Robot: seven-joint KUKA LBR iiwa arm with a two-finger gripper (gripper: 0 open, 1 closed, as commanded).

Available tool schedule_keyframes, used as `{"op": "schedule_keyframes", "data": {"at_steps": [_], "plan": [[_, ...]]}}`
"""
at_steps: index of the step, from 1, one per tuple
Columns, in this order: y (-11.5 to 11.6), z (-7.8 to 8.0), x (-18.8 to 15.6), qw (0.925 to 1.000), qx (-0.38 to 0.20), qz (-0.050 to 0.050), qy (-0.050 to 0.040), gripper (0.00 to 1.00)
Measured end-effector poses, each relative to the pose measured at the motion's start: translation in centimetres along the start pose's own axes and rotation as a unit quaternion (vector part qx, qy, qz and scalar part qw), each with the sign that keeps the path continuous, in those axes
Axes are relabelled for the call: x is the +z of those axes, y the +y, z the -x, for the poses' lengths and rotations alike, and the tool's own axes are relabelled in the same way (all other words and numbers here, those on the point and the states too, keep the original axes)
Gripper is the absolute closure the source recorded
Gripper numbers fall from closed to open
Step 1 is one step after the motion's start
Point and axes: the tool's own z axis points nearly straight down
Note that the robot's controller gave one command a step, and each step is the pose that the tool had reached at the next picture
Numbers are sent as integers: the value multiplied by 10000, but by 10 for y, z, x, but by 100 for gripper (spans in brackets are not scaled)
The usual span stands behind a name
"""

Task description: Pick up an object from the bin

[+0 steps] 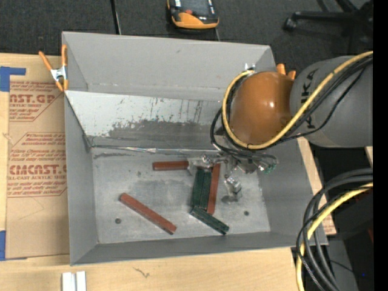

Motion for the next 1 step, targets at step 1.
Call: {"op": "schedule_keyframes", "data": {"at_steps": [1], "plan": [[14, -14, -17, 9996, -277, 7, -1, 0]]}}
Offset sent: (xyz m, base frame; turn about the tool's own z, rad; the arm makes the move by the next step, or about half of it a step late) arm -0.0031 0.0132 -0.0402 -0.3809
